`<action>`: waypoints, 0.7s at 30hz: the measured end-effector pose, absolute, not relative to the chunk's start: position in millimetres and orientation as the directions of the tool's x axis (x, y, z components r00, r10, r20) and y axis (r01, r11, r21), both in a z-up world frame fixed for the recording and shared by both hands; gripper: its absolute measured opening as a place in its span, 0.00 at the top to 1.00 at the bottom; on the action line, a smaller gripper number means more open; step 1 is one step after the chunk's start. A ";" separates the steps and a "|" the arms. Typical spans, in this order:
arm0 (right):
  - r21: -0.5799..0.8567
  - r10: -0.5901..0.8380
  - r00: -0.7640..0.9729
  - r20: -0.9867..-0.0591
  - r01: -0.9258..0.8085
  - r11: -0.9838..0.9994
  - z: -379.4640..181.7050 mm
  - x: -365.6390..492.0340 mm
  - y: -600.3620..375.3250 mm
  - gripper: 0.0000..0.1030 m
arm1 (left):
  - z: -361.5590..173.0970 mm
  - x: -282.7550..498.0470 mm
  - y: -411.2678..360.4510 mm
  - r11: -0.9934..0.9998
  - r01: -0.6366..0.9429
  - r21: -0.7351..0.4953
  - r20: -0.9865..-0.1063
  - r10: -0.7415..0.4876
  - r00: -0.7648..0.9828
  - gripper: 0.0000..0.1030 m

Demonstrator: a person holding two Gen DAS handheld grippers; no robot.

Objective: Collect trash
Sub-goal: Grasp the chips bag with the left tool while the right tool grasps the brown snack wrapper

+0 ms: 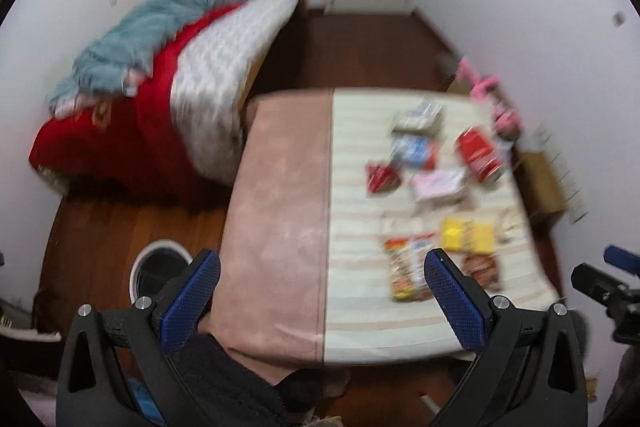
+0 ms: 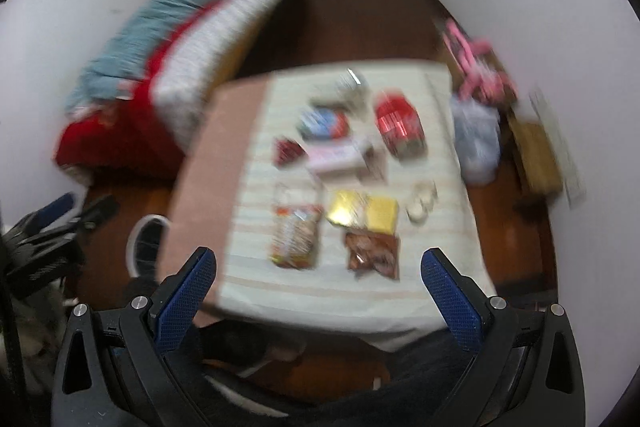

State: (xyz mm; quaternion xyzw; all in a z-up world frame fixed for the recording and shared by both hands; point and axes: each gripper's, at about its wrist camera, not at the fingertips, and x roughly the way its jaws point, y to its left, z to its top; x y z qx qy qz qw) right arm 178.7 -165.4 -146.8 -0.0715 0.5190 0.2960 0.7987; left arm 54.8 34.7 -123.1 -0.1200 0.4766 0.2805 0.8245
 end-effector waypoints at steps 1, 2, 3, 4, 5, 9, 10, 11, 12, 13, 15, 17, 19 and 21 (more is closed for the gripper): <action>0.172 0.341 0.268 -0.901 -0.502 0.848 -189.9 193.5 -158.2 0.00 | -144.2 62.1 39.2 0.808 -0.583 0.085 -0.873 0.342 0.347 0.00; 0.172 0.341 0.268 -0.901 -0.502 0.848 -189.9 193.5 -158.2 0.00 | -160.2 67.3 43.1 0.806 -0.585 0.092 -0.886 0.335 0.322 0.00; 0.163 0.309 0.250 -0.918 -0.473 0.866 -215.3 202.4 -155.2 0.00 | -176.3 73.1 46.2 0.802 -0.588 0.103 -0.898 0.329 0.291 0.00; 0.162 0.288 0.231 -0.930 -0.446 0.880 -239.4 211.3 -154.0 0.00 | -193.3 78.7 49.0 0.799 -0.591 0.113 -0.910 0.321 0.261 0.00; 0.164 0.267 0.208 -0.941 -0.412 0.896 -263.2 221.4 -152.4 0.00 | -203.0 79.8 48.7 0.797 -0.592 0.119 -0.917 0.316 0.242 0.00; 0.138 0.214 0.180 -0.960 -0.358 0.923 -317.0 241.8 -145.8 0.00 | -245.8 88.8 54.7 0.793 -0.599 0.108 -0.956 0.249 0.157 0.00; 0.131 0.201 0.174 -0.964 -0.347 0.929 -329.4 246.7 -143.3 0.00 | -254.5 91.2 55.2 0.793 -0.601 0.097 -0.964 0.226 0.143 0.00; 0.128 0.193 0.167 -0.967 -0.336 0.933 -340.0 250.5 -141.1 0.01 | -260.8 94.6 55.3 0.794 -0.601 0.088 -0.968 0.209 0.135 0.00; 0.124 0.185 0.162 -0.969 -0.328 0.936 -347.1 253.4 -139.1 0.04 | -266.6 98.6 53.7 0.797 -0.600 0.075 -0.973 0.189 0.129 0.00; 0.119 0.178 0.159 -0.971 -0.322 0.939 -352.8 255.6 -138.3 0.09 | -271.2 103.1 51.7 0.799 -0.598 0.064 -0.978 0.170 0.124 0.00; 0.111 0.166 0.153 -0.974 -0.312 0.944 -363.4 258.0 -137.8 0.17 | -278.4 112.6 46.7 0.806 -0.591 0.039 -0.983 0.136 0.121 0.00; 0.117 0.169 0.151 -0.974 -0.306 0.945 -372.2 258.7 -140.2 0.26 | -282.5 122.4 40.9 0.814 -0.581 0.012 -0.987 0.104 0.126 0.00; 0.117 0.172 0.159 -0.972 -0.306 0.945 -374.4 259.2 -145.9 0.31 | -285.8 132.9 34.9 0.824 -0.566 -0.018 -0.989 0.068 0.131 0.00; 0.116 0.171 0.166 -0.971 -0.301 0.947 -373.5 259.5 -156.6 0.32 | -291.8 143.4 29.3 0.832 -0.553 -0.049 -0.991 0.029 0.130 0.00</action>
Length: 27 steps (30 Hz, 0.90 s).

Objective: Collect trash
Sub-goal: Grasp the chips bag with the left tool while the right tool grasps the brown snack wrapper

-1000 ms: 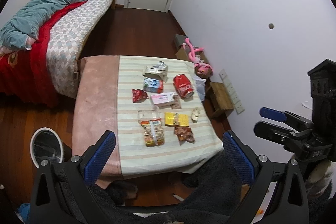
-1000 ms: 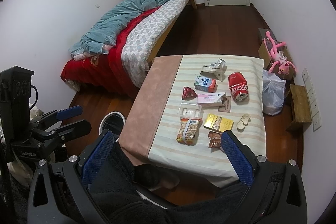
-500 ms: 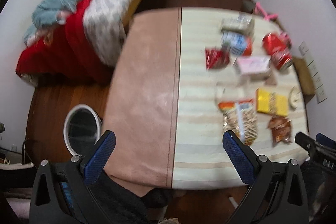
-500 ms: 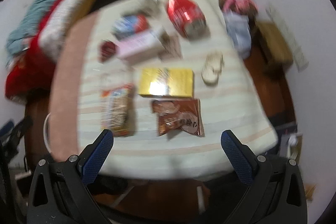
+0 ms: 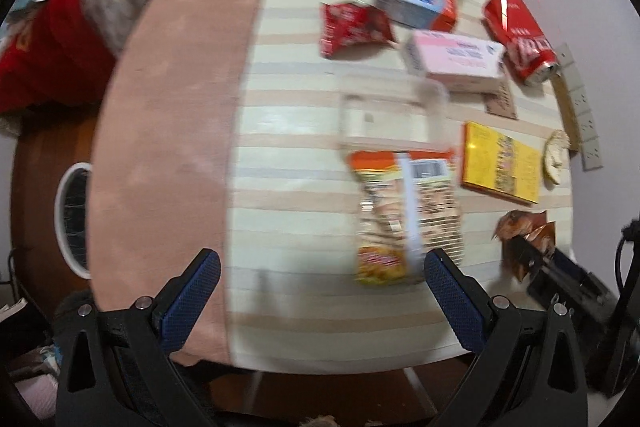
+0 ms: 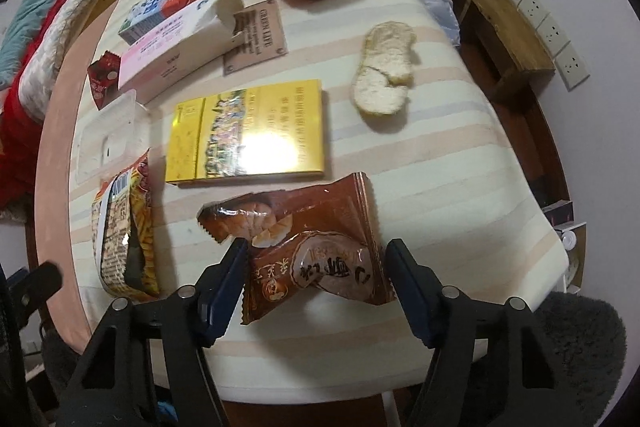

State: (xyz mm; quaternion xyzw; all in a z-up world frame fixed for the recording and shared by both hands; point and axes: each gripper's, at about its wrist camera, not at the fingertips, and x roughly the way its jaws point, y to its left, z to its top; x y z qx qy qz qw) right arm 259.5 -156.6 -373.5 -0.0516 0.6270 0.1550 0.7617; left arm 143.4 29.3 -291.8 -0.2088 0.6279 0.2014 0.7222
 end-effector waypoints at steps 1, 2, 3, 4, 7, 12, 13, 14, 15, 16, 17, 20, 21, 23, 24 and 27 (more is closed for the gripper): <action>0.119 0.173 0.164 -0.971 -0.294 0.948 -372.9 260.3 -163.2 0.33 | -295.6 148.8 26.4 0.835 -0.546 -0.069 -0.992 0.002 0.129 0.00; 0.121 0.173 0.165 -0.971 -0.284 0.951 -372.3 260.4 -171.4 0.33 | -300.2 154.8 23.6 0.837 -0.540 -0.089 -0.992 -0.023 0.128 0.00; 0.120 0.167 0.163 -0.972 -0.265 0.957 -370.5 259.2 -189.4 0.33 | -305.9 160.8 19.5 0.838 -0.534 -0.110 -0.991 -0.051 0.124 0.00; 0.120 0.167 0.163 -0.972 -0.265 0.957 -370.5 259.2 -189.4 0.33 | -310.4 165.6 17.6 0.839 -0.531 -0.122 -0.990 -0.067 0.122 0.00; 0.134 0.172 0.152 -0.973 -0.232 0.964 -371.1 261.6 -208.6 0.33 | -324.7 178.7 9.4 0.845 -0.516 -0.143 -0.989 -0.101 0.109 0.01; 0.121 0.155 0.147 -0.977 -0.214 0.969 -365.5 263.1 -222.8 0.34 | -335.6 190.1 3.5 0.859 -0.503 -0.100 -0.993 -0.055 0.105 0.32; 0.119 0.152 0.147 -0.977 -0.214 0.970 -365.2 262.8 -224.9 0.35 | -335.4 189.7 2.7 0.859 -0.504 -0.090 -0.994 -0.043 0.105 0.39; 0.116 0.150 0.148 -0.978 -0.217 0.969 -364.3 262.1 -227.0 0.35 | -335.3 190.3 3.3 0.860 -0.504 -0.082 -0.994 -0.031 0.108 0.42; 0.115 0.149 0.149 -0.978 -0.218 0.969 -364.1 262.0 -225.3 0.35 | -333.5 188.9 2.5 0.864 -0.498 -0.077 -0.993 -0.022 0.117 0.46; 0.116 0.152 0.152 -0.977 -0.221 0.968 -363.1 261.1 -226.1 0.35 | -331.9 187.2 1.2 0.871 -0.487 -0.061 -0.993 -0.003 0.119 0.51; 0.119 0.155 0.152 -0.976 -0.221 0.968 -362.3 260.3 -224.1 0.35 | -330.7 184.8 -0.2 0.880 -0.474 -0.038 -0.993 0.021 0.119 0.53; 0.149 0.185 0.146 -0.972 -0.226 0.963 -357.4 255.7 -215.9 0.35 | -324.5 173.9 -2.4 0.895 -0.445 0.017 -0.989 0.082 0.126 0.57; 0.154 0.191 0.148 -0.970 -0.232 0.960 -355.0 253.8 -214.4 0.35 | -320.4 169.4 -1.8 0.897 -0.441 0.024 -0.987 0.091 0.133 0.57; 0.163 0.204 0.153 -0.967 -0.249 0.955 -347.6 247.7 -210.5 0.35 | -311.9 156.2 -1.8 0.899 -0.438 0.027 -0.983 0.104 0.152 0.58; 0.166 0.210 0.155 -0.965 -0.254 0.953 -345.3 246.0 -209.1 0.35 | -305.5 151.6 0.0 0.900 -0.435 0.029 -0.980 0.112 0.165 0.58; 0.171 0.224 0.171 -0.959 -0.280 0.945 -332.5 239.3 -202.3 0.35 | -281.2 137.2 4.2 0.900 -0.435 0.024 -0.970 0.126 0.208 0.61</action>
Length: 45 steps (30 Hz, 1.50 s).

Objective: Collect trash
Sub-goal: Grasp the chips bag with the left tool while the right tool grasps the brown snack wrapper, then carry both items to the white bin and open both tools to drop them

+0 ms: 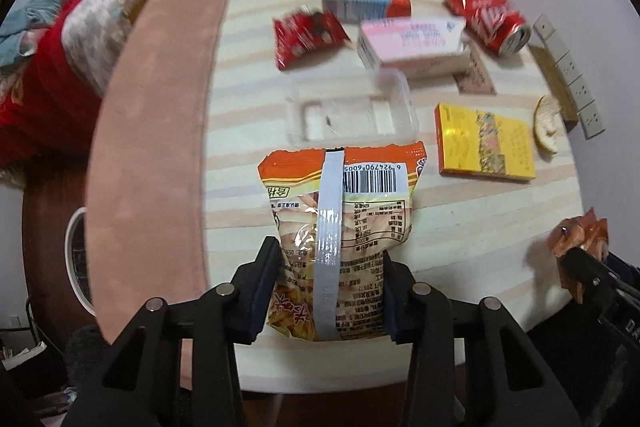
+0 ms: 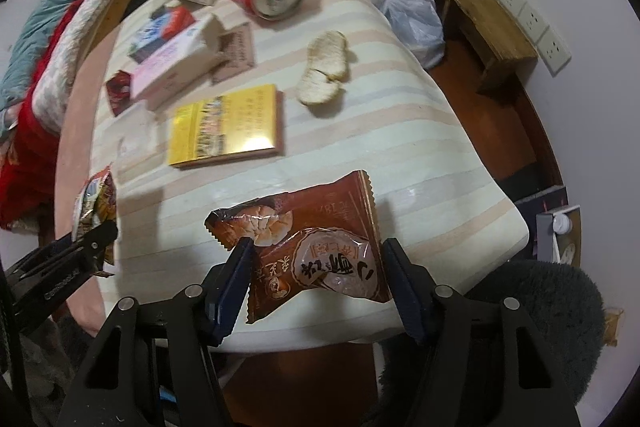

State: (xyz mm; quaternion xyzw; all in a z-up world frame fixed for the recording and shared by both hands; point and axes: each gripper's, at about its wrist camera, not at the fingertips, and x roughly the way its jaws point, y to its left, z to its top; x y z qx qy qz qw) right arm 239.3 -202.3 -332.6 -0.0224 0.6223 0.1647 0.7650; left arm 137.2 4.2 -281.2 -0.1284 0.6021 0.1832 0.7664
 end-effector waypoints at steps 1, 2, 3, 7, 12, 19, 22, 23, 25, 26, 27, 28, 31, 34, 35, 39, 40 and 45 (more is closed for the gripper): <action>0.176 0.233 0.177 -0.956 -0.288 0.941 -326.8 236.8 -199.2 0.35 | -271.5 132.8 7.0 0.898 -0.439 0.018 -0.965 0.130 0.227 0.61; 0.179 0.239 0.182 -0.954 -0.295 0.939 -322.2 235.4 -196.7 0.35 | -263.6 129.6 14.0 0.897 -0.441 0.013 -0.961 0.133 0.242 0.61; 0.185 0.250 0.190 -0.949 -0.306 0.934 -314.7 232.7 -192.7 0.35 | -248.6 122.1 20.2 0.895 -0.446 0.008 -0.953 0.141 0.267 0.61; 0.203 0.286 0.212 -0.935 -0.342 0.918 -290.0 225.0 -174.7 0.35 | -224.5 113.2 46.0 0.883 -0.470 -0.012 -0.921 0.173 0.348 0.61; 0.225 0.341 0.227 -0.912 -0.418 0.880 -255.4 211.2 -138.1 0.35 | -183.1 98.9 84.3 0.856 -0.514 -0.044 -0.868 0.221 0.444 0.61; 0.269 0.450 0.197 -0.871 -0.576 0.772 -206.2 169.4 -39.6 0.35 | -135.6 34.0 158.7 0.786 -0.614 -0.072 -0.804 0.318 0.502 0.61; 0.287 0.486 0.153 -0.861 -0.641 0.712 -197.2 146.4 13.3 0.35 | -131.2 -2.0 204.5 0.733 -0.675 -0.079 -0.802 0.355 0.480 0.61; 0.294 0.495 0.136 -0.858 -0.661 0.690 -197.0 137.3 34.7 0.35 | -132.8 -15.3 221.7 0.711 -0.698 -0.083 -0.806 0.363 0.467 0.61; 0.308 0.511 0.094 -0.854 -0.701 0.644 -201.4 117.5 78.2 0.35 | -141.0 -38.9 250.8 0.667 -0.741 -0.083 -0.818 0.379 0.433 0.61; 0.313 0.516 0.075 -0.853 -0.717 0.622 -205.6 107.6 100.6 0.35 | -146.9 -51.4 267.8 0.641 -0.763 -0.084 -0.826 0.384 0.413 0.61; 0.319 0.519 0.054 -0.853 -0.733 0.601 -211.3 97.8 122.5 0.35 | -155.7 -65.1 286.9 0.608 -0.789 -0.085 -0.837 0.386 0.388 0.61; 0.325 0.521 0.036 -0.853 -0.744 0.584 -216.3 90.8 139.9 0.35 | -165.6 -76.8 302.7 0.580 -0.810 -0.086 -0.846 0.387 0.367 0.61; 0.344 0.505 -0.043 -0.862 -0.780 0.522 -247.0 60.0 207.2 0.35 | -206.7 -110.1 353.1 0.500 -0.861 -0.093 -0.882 0.359 0.305 0.61; 0.333 0.453 -0.098 -0.886 -0.815 0.474 -287.0 33.9 265.1 0.35 | -252.3 -134.4 396.6 0.442 -0.889 -0.117 -0.917 0.295 0.268 0.61; 0.334 0.438 -0.117 -0.891 -0.822 0.462 -298.6 27.4 279.0 0.35 | -268.2 -140.1 409.6 0.425 -0.897 -0.124 -0.929 0.269 0.256 0.61; 0.311 0.350 -0.165 -0.922 -0.855 0.416 -356.0 -1.0 338.8 0.35 | -333.2 -160.4 455.5 0.351 -0.919 -0.179 -0.961 0.140 0.240 0.61; 0.291 0.310 -0.171 -0.935 -0.869 0.399 -379.4 -10.4 359.5 0.35 | -343.8 -164.1 462.1 0.340 -0.920 -0.194 -0.963 0.113 0.245 0.60; 0.273 0.238 -0.194 -0.952 -0.890 0.366 -422.6 -30.0 397.8 0.35 | -388.9 -190.5 492.1 0.248 -0.948 -0.201 -0.976 0.037 0.216 0.37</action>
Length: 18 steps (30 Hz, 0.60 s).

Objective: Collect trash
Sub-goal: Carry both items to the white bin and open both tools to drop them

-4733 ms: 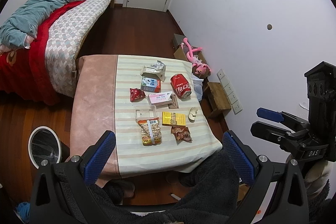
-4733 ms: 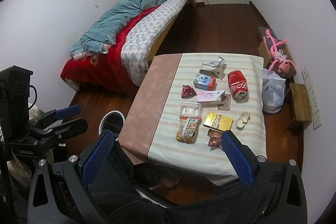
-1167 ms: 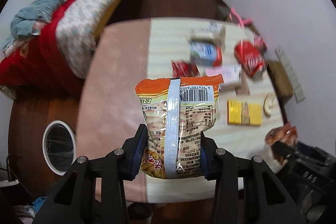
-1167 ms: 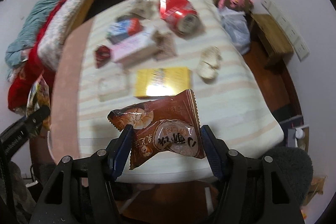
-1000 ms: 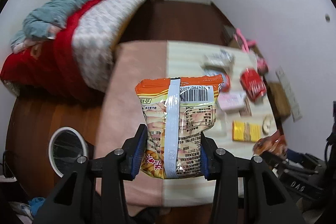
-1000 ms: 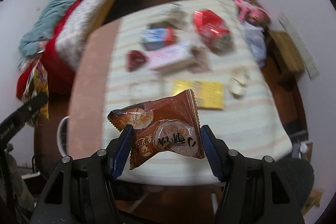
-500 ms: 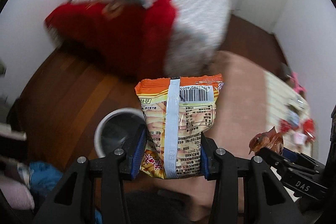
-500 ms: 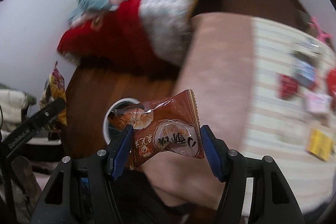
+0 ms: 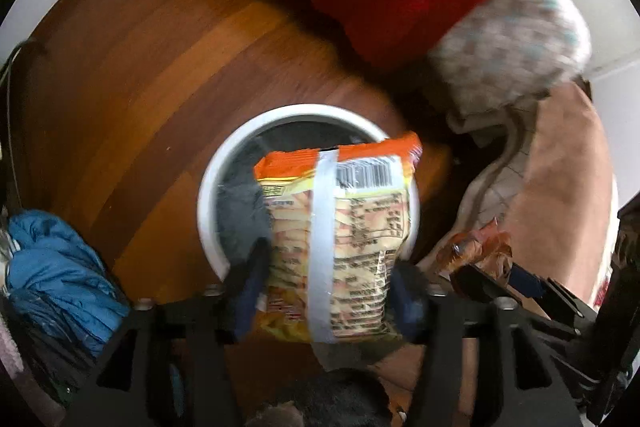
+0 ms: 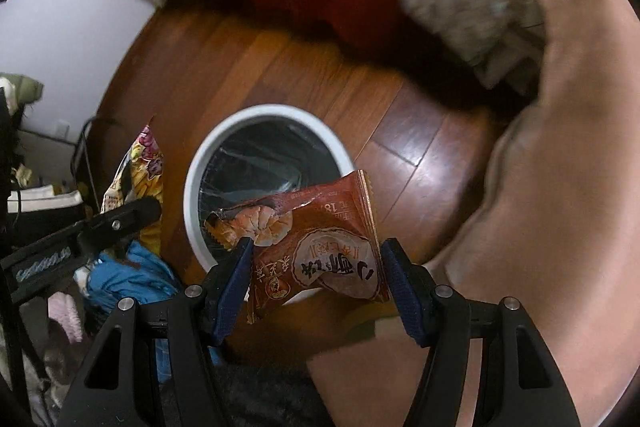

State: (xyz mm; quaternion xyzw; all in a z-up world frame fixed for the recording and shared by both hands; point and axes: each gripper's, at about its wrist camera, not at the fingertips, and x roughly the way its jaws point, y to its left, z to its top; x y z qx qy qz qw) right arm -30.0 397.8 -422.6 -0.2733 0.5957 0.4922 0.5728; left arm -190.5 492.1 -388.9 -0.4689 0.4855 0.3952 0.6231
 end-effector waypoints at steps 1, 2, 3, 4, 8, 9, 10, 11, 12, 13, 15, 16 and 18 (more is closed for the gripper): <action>0.275 0.224 -0.204 -0.953 -0.892 0.359 -431.4 -35.0 404.9 0.35 | -391.2 -194.3 494.4 0.233 -0.953 -0.196 -0.976 0.047 0.212 0.25; 0.270 0.202 -0.209 -0.957 -0.896 0.352 -441.3 -40.8 412.3 0.33 | -392.9 -202.1 495.9 0.217 -0.957 -0.191 -0.976 0.061 0.209 0.16; 0.269 0.188 -0.214 -0.959 -0.898 0.348 -449.7 -37.7 420.3 0.26 | -393.0 -211.1 495.1 0.204 -0.962 -0.184 -0.977 0.073 0.203 0.14; 0.274 0.178 -0.225 -0.958 -0.898 0.344 -455.9 -40.2 424.5 0.17 | -393.4 -218.7 494.9 0.189 -0.965 -0.179 -0.977 0.080 0.197 0.08; 0.313 0.155 -0.275 -0.949 -0.888 0.337 -473.8 -42.9 435.0 0.00 | -389.7 -239.7 493.9 0.178 -0.976 -0.123 -0.981 0.126 0.147 0.03; 0.312 0.156 -0.275 -0.949 -0.888 0.336 -475.0 -43.4 438.1 0.00 | -388.0 -243.1 490.4 0.181 -0.980 -0.081 -0.981 0.157 0.110 0.03; 0.314 0.163 -0.274 -0.948 -0.889 0.334 -474.4 -43.6 437.9 0.00 | -389.0 -237.0 489.5 0.185 -0.981 -0.060 -0.981 0.173 0.093 0.03; 0.315 0.168 -0.274 -0.947 -0.890 0.330 -473.5 -43.7 437.3 0.00 | -388.5 -237.8 487.0 0.190 -0.981 -0.039 -0.979 0.187 0.075 0.03; 0.311 0.170 -0.268 -0.948 -0.893 0.325 -471.1 -44.2 435.3 0.00 | -387.5 -238.7 484.7 0.187 -0.982 -0.024 -0.978 0.198 0.061 0.03; 0.299 0.169 -0.256 -0.952 -0.898 0.322 -471.1 -41.4 434.5 0.00 | -386.2 -239.9 482.1 0.184 -0.983 -0.021 -0.977 0.206 0.060 0.03; 0.273 0.165 -0.231 -0.959 -0.908 0.317 -469.1 -38.9 435.1 0.00 | -383.4 -242.4 478.4 0.179 -0.984 -0.013 -0.974 0.220 0.053 0.03; 0.246 0.157 -0.206 -0.966 -0.917 0.315 -466.1 -39.1 432.0 0.00 | -381.4 -244.8 477.4 0.178 -0.984 -0.006 -0.972 0.230 0.047 0.03; 0.211 0.154 -0.170 -0.973 -0.929 0.305 -459.5 -39.9 428.2 0.00 | -376.7 -247.2 471.4 0.179 -0.984 0.010 -0.969 0.245 0.035 0.03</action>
